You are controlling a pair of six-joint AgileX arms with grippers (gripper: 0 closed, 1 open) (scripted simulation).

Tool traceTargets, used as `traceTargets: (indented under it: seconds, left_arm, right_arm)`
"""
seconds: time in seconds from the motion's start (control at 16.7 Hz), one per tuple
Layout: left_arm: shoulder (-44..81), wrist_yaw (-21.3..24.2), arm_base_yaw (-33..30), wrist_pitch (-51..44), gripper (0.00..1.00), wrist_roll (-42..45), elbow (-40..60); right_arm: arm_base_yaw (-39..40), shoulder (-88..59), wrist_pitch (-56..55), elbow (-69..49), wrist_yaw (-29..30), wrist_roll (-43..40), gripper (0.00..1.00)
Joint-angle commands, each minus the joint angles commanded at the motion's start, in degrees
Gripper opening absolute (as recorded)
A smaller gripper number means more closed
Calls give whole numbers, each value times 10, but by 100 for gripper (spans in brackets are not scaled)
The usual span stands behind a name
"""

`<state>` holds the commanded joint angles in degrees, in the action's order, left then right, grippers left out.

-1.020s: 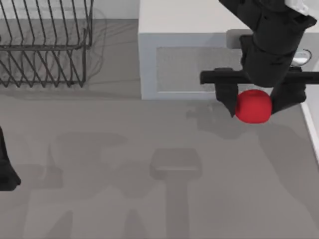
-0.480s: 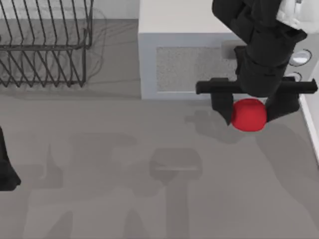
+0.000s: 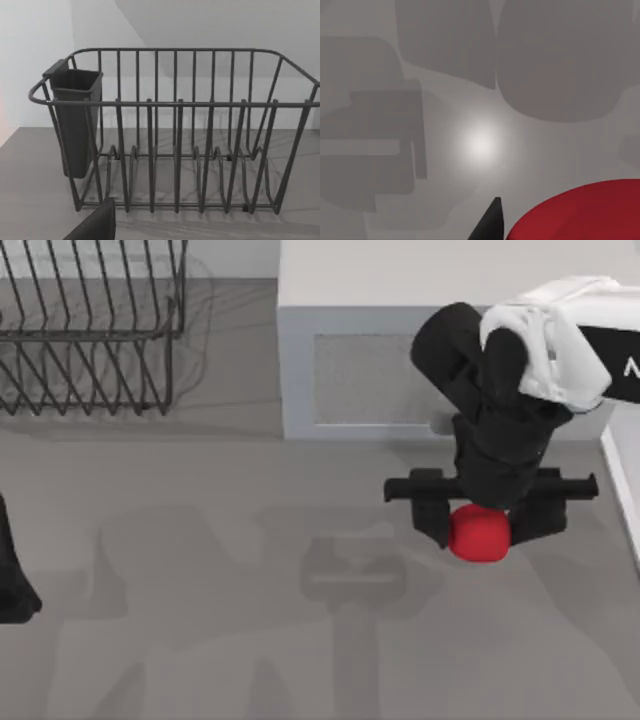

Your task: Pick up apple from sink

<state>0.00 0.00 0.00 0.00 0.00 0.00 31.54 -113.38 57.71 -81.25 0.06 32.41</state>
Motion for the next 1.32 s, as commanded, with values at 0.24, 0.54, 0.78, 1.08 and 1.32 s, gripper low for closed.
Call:
traceTargets:
  seconds: [0.24, 0.54, 0.78, 1.08, 1.32]
  left_arm:
    - [0, 0, 0, 0, 100, 0, 0]
    - [0, 0, 0, 0, 100, 0, 0]
    - [0, 0, 0, 0, 100, 0, 0]
    - [0, 0, 0, 0, 100, 0, 0]
    - [0, 0, 0, 0, 100, 0, 0]
  right_arm:
    - [0, -2, -6, 6, 0, 0, 0]
    - [0, -2, -6, 6, 0, 0, 30]
    - [0, -2, -6, 6, 0, 0, 60]
    - [0, -2, -6, 6, 0, 0, 98]
    - [0, -2, -6, 6, 0, 0, 100]
